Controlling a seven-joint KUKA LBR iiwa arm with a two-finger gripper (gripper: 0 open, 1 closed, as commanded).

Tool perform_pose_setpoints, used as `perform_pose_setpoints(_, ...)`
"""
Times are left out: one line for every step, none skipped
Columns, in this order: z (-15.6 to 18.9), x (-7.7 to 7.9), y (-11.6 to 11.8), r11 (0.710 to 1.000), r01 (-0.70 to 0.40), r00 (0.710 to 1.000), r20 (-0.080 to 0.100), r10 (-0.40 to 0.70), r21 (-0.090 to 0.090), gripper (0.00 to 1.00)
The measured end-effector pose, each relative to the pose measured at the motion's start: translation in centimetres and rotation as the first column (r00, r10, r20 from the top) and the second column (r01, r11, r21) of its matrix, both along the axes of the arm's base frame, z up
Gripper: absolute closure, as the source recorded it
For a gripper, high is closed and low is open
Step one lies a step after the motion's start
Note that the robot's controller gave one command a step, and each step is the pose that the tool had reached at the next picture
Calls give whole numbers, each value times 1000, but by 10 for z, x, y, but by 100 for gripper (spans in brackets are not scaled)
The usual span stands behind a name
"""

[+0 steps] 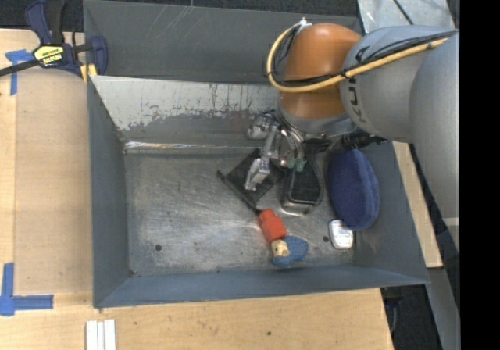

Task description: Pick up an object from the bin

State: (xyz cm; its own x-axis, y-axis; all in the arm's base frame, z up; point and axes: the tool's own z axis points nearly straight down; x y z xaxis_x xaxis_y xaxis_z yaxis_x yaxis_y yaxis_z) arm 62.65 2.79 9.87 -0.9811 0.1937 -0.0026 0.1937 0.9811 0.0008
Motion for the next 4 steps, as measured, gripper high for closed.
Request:
perform_pose_setpoints(0,0,0,1000,0,1000,0,0,0,100)
perform_pose_setpoints(0,0,0,1000,0,1000,0,0,0,0)
perform_pose_setpoints(0,0,0,1000,1,1000,0,-1,0,100)
perform_pose_setpoints(0,0,0,1000,1,1000,0,-1,0,0)
